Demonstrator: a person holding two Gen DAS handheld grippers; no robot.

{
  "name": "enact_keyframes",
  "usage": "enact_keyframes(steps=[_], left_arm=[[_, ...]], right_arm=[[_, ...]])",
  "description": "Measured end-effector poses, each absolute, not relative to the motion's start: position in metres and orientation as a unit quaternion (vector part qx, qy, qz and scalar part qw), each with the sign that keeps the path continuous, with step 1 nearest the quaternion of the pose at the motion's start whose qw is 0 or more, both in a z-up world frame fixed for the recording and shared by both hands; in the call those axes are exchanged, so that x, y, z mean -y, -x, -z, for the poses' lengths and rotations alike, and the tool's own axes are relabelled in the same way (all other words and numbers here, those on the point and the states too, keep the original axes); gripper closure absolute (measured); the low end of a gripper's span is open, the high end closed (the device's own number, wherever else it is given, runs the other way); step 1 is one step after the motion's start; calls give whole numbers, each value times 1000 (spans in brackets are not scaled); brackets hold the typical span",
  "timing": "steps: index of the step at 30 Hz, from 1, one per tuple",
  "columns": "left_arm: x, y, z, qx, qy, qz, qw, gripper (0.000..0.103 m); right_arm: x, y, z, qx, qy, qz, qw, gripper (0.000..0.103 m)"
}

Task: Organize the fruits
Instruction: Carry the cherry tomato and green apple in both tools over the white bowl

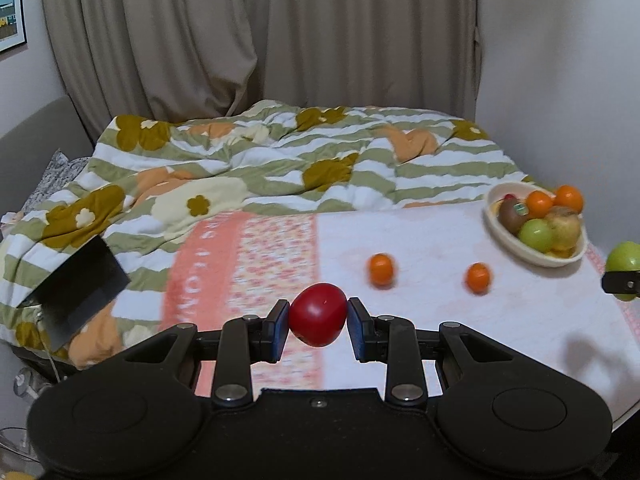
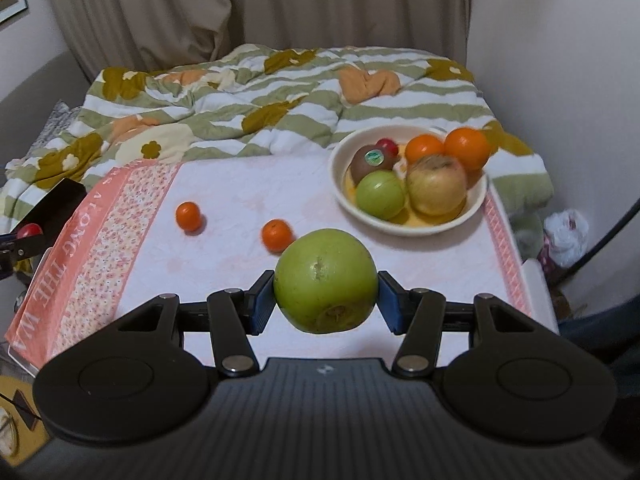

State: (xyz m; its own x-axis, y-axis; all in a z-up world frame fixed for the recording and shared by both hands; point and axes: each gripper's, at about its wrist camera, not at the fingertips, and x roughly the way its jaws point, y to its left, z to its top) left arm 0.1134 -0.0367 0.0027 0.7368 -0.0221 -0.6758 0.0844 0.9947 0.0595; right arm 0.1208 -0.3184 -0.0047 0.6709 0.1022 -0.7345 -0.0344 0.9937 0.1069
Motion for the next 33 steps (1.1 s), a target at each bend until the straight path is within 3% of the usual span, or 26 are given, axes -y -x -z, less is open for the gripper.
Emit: enact_keyframes(steps=[13, 33], left_arm=[[161, -164, -8, -349, -26, 81, 933, 69], [265, -334, 36, -382, -72, 183, 903, 69]], right_arm=[[411, -172, -5, -384, -24, -36, 922, 34], [450, -309, 18, -395, -38, -1, 918, 34]])
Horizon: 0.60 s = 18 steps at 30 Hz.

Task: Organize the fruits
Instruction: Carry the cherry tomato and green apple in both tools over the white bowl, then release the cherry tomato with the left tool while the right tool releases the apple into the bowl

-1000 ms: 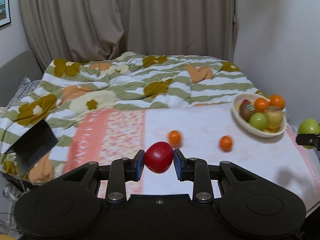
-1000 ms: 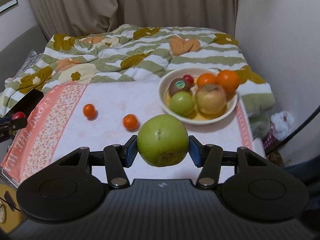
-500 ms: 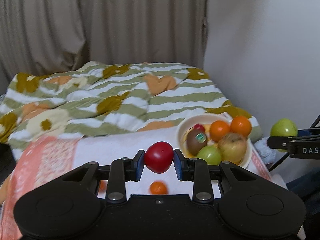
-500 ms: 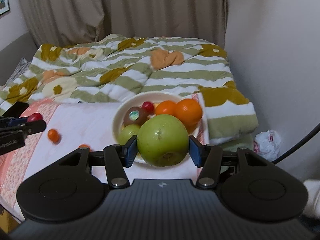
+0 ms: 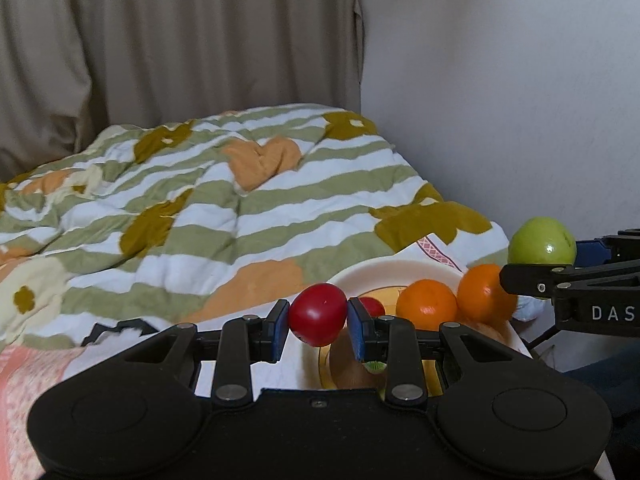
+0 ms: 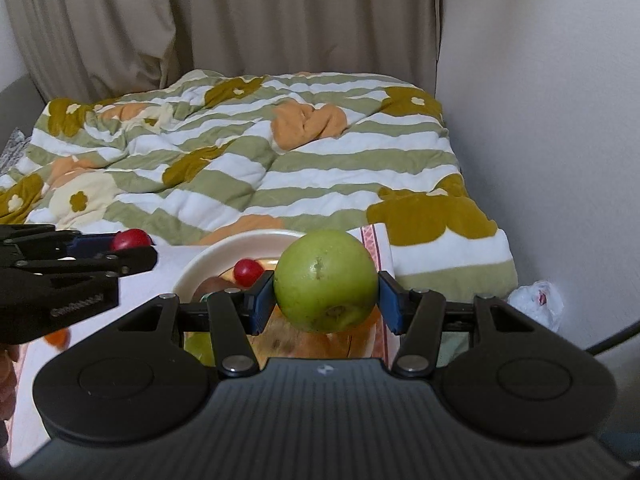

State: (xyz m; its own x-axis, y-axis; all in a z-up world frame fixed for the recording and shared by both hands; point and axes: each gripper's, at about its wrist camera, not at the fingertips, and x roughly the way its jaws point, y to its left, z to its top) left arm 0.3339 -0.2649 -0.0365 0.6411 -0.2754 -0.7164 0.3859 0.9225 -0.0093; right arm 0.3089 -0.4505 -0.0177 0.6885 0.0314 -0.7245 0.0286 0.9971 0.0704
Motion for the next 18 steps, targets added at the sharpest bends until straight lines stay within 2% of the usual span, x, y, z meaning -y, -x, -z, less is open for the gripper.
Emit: enact_keyframes(steps=[16, 18], left_arm=[[297, -379, 79, -417, -108, 207, 878, 67], [297, -379, 78, -412, -107, 205, 881, 46]], right_arm=[[460, -355, 37, -403, -51, 4, 914, 34], [460, -355, 36, -403, -51, 3, 914, 34]])
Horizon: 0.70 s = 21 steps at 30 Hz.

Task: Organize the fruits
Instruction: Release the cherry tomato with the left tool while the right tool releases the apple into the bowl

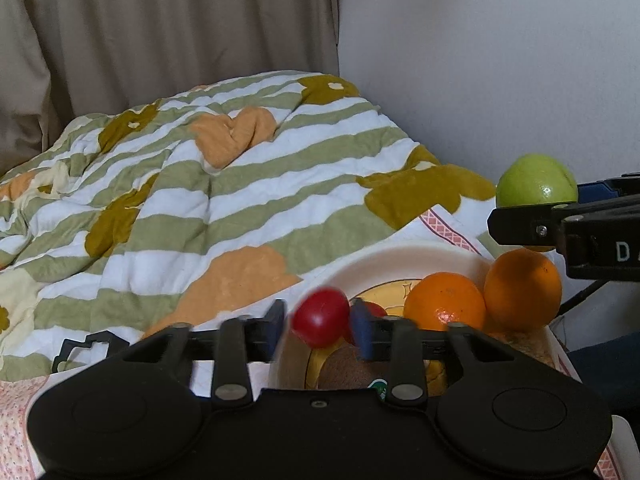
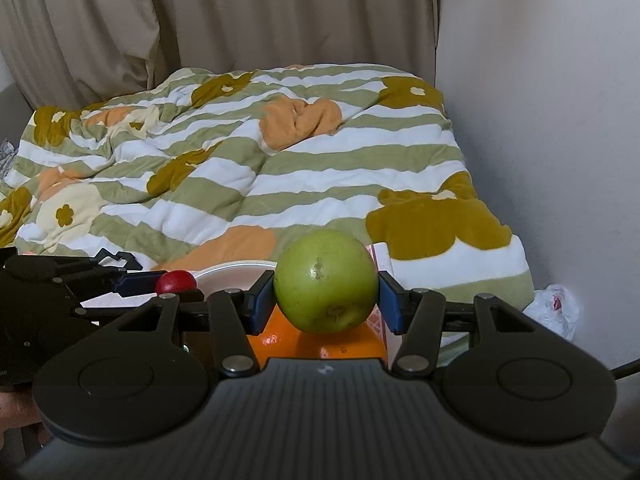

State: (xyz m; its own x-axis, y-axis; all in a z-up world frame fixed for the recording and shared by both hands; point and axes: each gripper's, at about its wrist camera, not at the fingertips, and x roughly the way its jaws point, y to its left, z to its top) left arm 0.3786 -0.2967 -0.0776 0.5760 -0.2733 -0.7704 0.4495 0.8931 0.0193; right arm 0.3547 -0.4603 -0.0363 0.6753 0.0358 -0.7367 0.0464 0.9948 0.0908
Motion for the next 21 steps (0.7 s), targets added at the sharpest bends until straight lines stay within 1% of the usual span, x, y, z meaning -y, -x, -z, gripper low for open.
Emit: enact_keyframes(steps=[1, 2, 4, 12, 21], left_arm=[[295, -377, 75, -405, -106, 205, 885, 22], [293, -374, 72, -394, -107, 200, 891, 6], [290, -369, 66, -379, -114, 196, 897, 4], [260, -357, 56, -395, -104, 173, 896, 3], [234, -351, 52, -412, -74, 155, 895, 3]], right_arm=[[460, -356, 36, -403, -51, 3, 914, 34], [461, -357, 36, -402, -50, 3, 914, 34], [460, -360, 35, -402, -50, 2, 914, 34], [440, -377, 39, -407, -37, -19, 912, 34], [408, -403, 75, -432, -25, -26, 901, 34]])
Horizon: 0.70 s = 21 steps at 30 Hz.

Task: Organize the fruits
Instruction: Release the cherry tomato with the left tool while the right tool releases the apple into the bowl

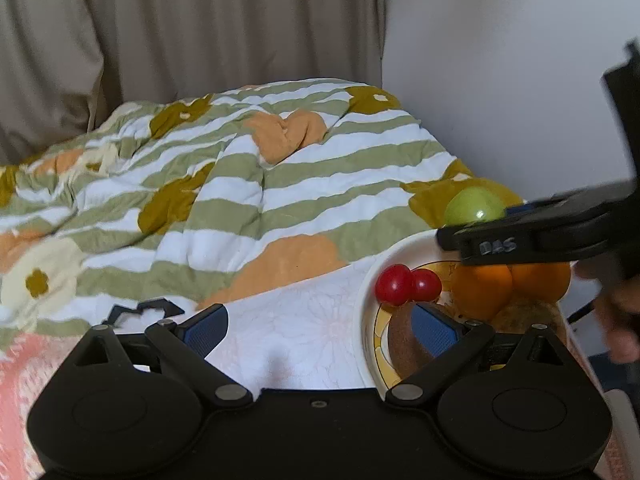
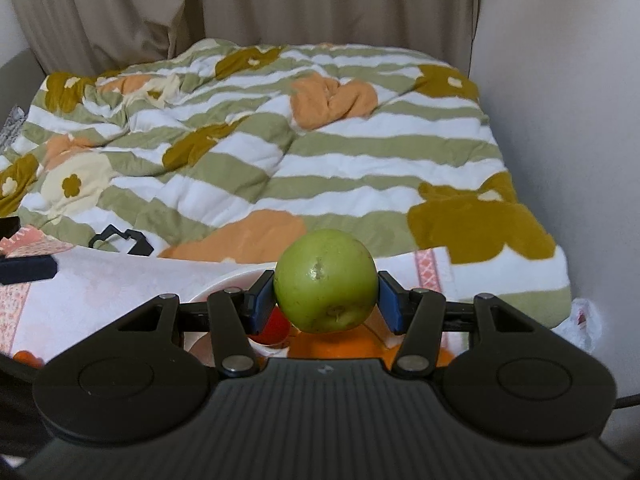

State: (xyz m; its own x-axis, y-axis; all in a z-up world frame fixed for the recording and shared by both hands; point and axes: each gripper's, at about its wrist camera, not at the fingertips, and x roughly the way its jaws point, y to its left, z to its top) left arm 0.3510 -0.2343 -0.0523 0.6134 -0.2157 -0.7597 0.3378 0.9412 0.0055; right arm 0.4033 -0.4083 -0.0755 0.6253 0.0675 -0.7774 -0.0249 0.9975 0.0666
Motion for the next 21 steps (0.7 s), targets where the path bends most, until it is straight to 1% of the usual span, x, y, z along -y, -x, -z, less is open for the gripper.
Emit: enact_keyframes(steps=[4, 9, 10, 12, 13, 14, 21], left_arm=[[230, -351, 53, -408, -77, 142, 898, 3], [226, -349, 56, -411, -80, 140, 897, 3], [226, -349, 57, -411, -82, 139, 897, 3], [225, -347, 57, -411, -85, 136, 898, 3], [225, -346, 57, -411, -85, 136, 898, 3], [224, -345, 56, -411, -84, 136, 898, 3], [221, -334, 48, -404, -85, 130, 901, 3]], right_arm=[[401, -412, 91, -437, -24, -20, 899, 34], [396, -414, 96, -430, -15, -20, 903, 33], [396, -414, 95, -430, -15, -24, 902, 30], [396, -414, 94, -431, -17, -26, 902, 20], [395, -413, 93, -426, -13, -21, 904, 7], [394, -411, 91, -420, -8, -17, 907, 0], [394, -399, 69, -399, -3, -18, 917, 0]])
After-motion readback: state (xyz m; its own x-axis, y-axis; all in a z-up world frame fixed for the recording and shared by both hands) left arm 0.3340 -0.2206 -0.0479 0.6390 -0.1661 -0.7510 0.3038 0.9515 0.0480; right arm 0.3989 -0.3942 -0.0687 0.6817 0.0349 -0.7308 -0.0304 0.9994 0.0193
